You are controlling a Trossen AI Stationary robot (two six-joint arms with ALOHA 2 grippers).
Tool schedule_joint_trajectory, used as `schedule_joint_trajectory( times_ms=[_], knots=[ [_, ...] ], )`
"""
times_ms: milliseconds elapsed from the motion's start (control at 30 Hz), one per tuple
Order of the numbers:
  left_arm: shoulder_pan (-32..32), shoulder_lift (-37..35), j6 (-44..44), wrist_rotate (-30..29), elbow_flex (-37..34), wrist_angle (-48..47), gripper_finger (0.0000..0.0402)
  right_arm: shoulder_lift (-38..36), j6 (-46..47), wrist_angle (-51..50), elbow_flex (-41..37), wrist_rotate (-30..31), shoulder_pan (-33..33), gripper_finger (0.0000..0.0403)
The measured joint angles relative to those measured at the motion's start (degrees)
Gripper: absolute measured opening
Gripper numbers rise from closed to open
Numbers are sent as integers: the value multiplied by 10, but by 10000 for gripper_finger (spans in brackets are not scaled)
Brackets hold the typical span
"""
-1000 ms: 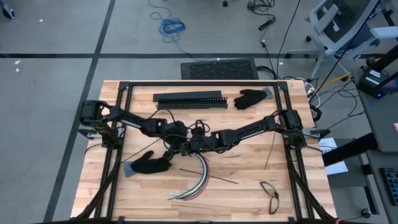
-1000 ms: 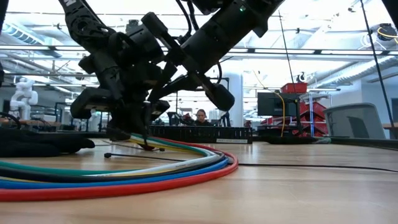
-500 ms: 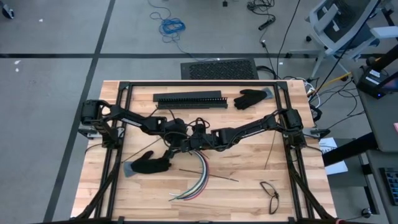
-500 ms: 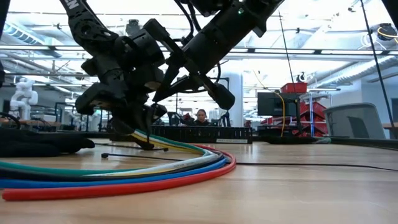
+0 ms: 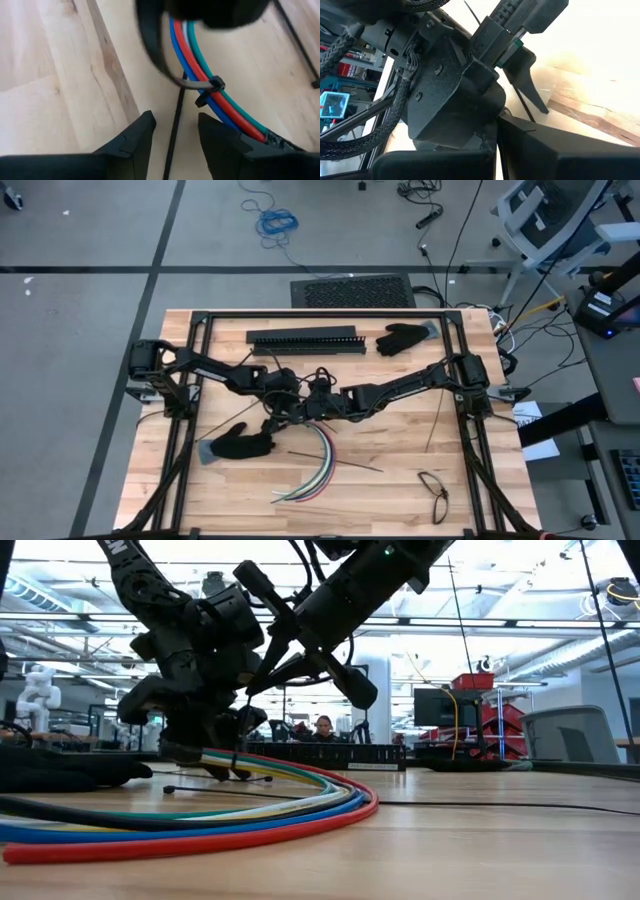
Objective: Ziptie cables
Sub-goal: Wrap the cable wires using a zip tie
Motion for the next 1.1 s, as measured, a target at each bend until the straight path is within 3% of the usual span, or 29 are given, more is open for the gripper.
schedule_joint_trajectory(
  times_ms=[533, 733, 967, 1100],
  knots=[
    [30, -35, -3, -42, -1, -14, 149, -4, -16, -25, 3, -12, -1, 0],
    [34, -43, 40, -49, -2, -13, 148, -4, -18, -25, 3, -18, 0, 0],
    [35, -44, 86, -135, -2, 19, 135, -4, -19, -27, 3, -21, 1, 0],
    [41, -44, 86, -139, -2, 27, 130, -4, -18, -28, 2, -23, 1, 0]
  ],
)
